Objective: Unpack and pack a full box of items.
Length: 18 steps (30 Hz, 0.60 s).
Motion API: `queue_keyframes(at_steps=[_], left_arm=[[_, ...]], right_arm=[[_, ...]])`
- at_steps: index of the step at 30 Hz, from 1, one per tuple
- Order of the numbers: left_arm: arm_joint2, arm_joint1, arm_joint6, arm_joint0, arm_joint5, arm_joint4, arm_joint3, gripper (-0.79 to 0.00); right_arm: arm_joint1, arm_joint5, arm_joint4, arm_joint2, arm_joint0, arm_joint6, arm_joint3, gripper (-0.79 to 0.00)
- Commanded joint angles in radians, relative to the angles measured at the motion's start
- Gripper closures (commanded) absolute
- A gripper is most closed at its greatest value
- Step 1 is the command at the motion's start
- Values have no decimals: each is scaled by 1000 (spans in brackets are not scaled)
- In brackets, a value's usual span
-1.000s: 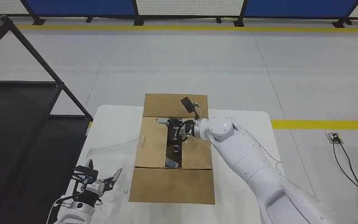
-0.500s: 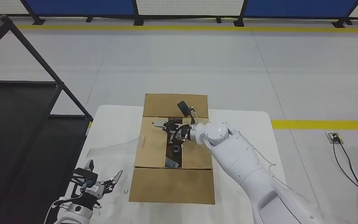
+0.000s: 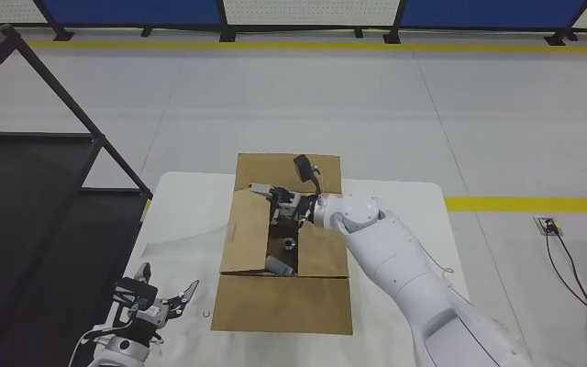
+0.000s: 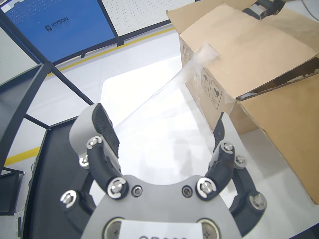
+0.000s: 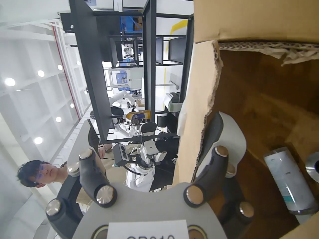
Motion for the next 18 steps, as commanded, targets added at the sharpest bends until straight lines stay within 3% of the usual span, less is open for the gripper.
queue_keyframes(at_steps=[1,18], left_arm=[[-7,1,-4,4,2,16,2,-785],[-24,0,0,28,-7,28,22,-785]], right_arm=[[-3,1,20,12,2,11,-12,-785],[-34,-42,68,35,2,-11,-66,-785]])
